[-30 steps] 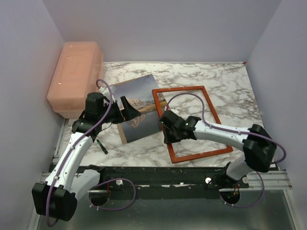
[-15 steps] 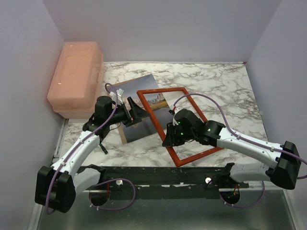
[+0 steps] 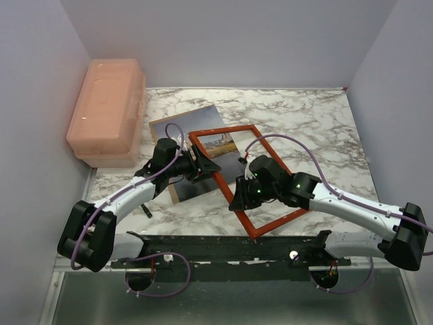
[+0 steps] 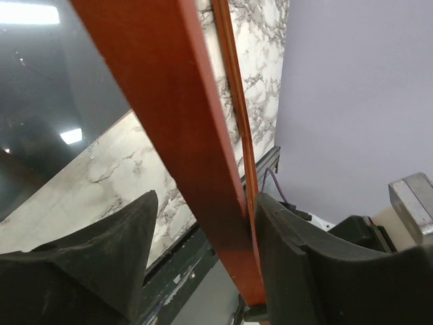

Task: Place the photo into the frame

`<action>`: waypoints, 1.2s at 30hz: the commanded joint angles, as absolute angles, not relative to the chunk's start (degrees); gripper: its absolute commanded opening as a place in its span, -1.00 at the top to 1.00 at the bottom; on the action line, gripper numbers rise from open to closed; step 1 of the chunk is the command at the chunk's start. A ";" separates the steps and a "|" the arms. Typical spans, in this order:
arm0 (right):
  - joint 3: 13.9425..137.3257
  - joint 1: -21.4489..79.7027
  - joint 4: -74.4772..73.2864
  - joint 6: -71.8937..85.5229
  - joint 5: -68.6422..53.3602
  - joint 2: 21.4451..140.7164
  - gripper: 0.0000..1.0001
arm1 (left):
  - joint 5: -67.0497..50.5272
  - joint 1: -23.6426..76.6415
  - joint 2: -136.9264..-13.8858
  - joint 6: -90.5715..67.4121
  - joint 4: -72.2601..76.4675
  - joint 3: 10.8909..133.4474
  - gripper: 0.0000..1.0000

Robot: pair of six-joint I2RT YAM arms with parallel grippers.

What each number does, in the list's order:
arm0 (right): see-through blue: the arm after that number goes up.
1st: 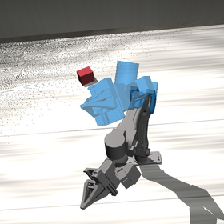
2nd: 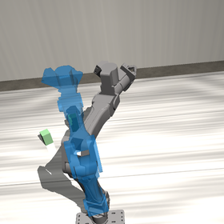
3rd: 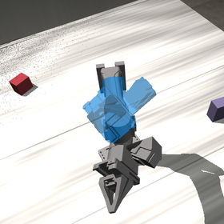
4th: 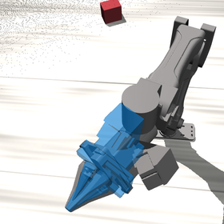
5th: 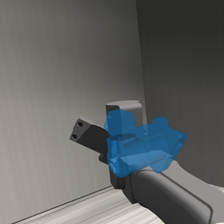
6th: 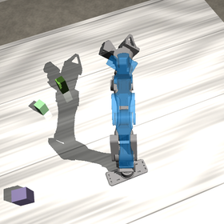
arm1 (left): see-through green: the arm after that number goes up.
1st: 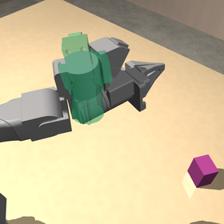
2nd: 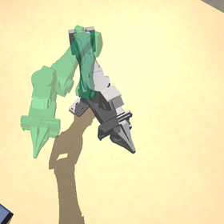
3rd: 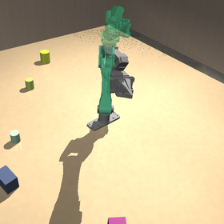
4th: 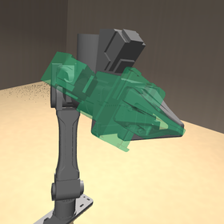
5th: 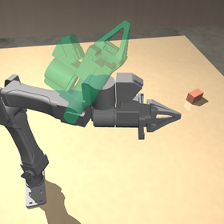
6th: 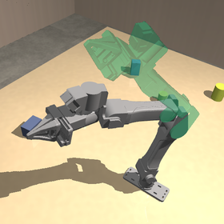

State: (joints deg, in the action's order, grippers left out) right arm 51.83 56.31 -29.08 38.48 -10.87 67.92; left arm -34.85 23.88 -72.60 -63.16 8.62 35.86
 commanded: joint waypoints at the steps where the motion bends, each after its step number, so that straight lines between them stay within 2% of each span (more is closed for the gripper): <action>1: 50.86 56.82 -25.60 38.32 -13.17 65.87 0.94 | -32.04 24.52 -73.56 -64.97 12.47 34.70 -0.12; 2: 50.81 56.79 -25.58 38.23 -13.10 65.91 0.93 | -31.87 24.52 -73.54 -64.80 12.41 34.65 -0.06; 8: 51.24 56.79 -25.97 37.84 -12.85 66.35 0.90 | -31.11 24.52 -72.62 -65.11 12.91 34.10 0.63; 11: 51.36 56.78 -26.19 37.63 -12.32 66.33 0.86 | -31.21 24.70 -71.95 -65.85 13.94 33.51 0.80; 13: 51.83 56.79 -26.99 37.74 -10.83 66.27 0.62 | -31.07 24.70 -71.42 -66.01 13.98 33.49 0.88; 18: 54.23 56.78 -28.53 38.65 -5.14 63.78 -0.47 | -30.19 24.79 -68.76 -66.20 12.61 33.57 1.00; 20: 56.02 56.81 -29.45 39.40 -1.76 62.55 -0.82 | -29.50 24.86 -67.28 -65.94 10.99 34.04 1.00; 21: 57.13 56.78 -29.96 39.71 -0.28 62.20 -0.91 | -28.99 24.94 -66.31 -65.76 10.01 34.27 1.00; 23: 59.47 56.78 -31.52 39.93 3.60 62.31 -0.99 | -27.44 25.11 -64.42 -64.68 7.16 35.27 1.00; 29: 69.06 58.69 -40.12 39.30 12.87 69.90 -1.00 | -21.59 25.75 -59.43 -60.68 -4.46 40.00 1.00; 36: 85.80 71.87 -54.15 42.68 35.26 83.86 -1.00 | -18.85 25.74 -56.78 -60.64 -10.26 42.73 1.00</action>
